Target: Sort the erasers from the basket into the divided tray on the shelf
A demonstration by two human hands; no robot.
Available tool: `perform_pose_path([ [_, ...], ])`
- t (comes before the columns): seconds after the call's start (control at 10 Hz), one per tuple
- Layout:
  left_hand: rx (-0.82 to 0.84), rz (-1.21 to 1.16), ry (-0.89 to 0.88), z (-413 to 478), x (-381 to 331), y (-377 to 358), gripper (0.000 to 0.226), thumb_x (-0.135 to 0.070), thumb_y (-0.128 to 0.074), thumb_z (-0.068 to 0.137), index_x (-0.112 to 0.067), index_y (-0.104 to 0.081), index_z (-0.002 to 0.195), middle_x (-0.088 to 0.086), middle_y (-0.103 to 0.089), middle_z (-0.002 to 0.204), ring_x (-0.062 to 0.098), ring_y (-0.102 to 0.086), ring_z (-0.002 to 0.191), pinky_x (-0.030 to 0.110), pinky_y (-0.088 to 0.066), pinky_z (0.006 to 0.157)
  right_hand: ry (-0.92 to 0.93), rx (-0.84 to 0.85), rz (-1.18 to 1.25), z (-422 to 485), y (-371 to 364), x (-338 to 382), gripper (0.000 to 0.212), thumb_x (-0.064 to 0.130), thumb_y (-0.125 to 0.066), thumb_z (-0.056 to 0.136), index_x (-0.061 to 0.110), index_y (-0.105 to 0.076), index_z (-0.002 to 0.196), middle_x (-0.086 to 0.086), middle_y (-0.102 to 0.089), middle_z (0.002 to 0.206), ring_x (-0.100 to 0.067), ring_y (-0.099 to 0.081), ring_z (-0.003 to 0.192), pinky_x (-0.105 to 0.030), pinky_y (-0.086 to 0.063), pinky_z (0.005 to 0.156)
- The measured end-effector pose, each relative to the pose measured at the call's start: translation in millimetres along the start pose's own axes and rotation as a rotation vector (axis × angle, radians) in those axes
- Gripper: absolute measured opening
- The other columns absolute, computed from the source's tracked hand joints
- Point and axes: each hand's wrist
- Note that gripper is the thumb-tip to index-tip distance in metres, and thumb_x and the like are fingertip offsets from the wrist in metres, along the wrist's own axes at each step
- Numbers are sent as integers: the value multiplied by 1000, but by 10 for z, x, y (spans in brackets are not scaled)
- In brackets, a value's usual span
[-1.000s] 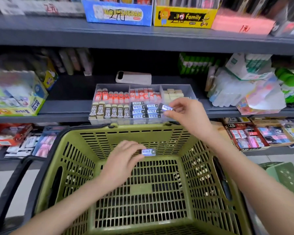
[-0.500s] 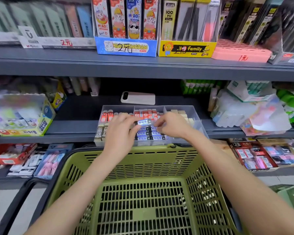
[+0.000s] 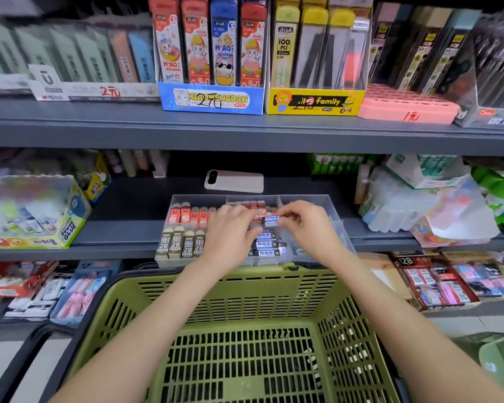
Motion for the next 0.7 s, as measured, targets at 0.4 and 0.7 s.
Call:
perform_pose_path([
  [0.4, -80, 114, -129, -255, 47, -57, 18, -28, -60, 91, -23, -76, 99, 4, -66, 107, 29, -55, 101, 38, -25, 88, 124, 1, -256, 31, -197, 7, 16, 13, -62, 88, 8, -74, 97, -8, -65, 100, -23, -55, 95, -21, -34, 76],
  [0.7, -104, 53, -129, -233, 125, -31, 23, -30, -59, 90, -22, -73, 106, 4, -63, 107, 29, -53, 102, 39, -28, 90, 94, -172, -194, -36, -61, 4, 15, 23, -63, 88, 15, -74, 94, 0, -70, 97, -20, -51, 94, -25, -34, 79],
])
Point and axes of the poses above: each hand's wrist, its own z-axis towards the middle knuckle, its own y-axis out of the back of the hand, x = y × z
